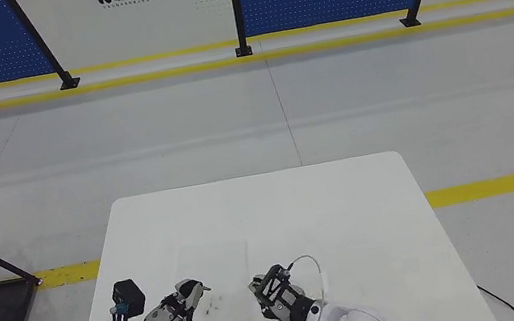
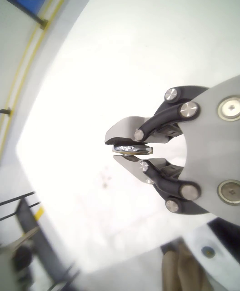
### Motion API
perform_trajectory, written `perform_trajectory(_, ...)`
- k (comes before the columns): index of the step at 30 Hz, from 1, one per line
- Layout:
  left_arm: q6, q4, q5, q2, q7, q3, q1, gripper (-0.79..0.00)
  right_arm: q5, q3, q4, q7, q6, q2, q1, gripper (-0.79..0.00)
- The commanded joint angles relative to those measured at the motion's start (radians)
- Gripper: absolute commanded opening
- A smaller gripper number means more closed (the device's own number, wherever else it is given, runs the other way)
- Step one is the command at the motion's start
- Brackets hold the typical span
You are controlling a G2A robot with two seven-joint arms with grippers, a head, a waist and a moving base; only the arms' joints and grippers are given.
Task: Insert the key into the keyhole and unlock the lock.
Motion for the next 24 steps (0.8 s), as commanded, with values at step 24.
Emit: perform_trajectory(24,-0.051,-0.037,-0.188,0.007,-0.062,0.041,-0.014,-0.785,0.457,0.24,0.045,-0.159,-0.57,0.054,-0.031,-0.785)
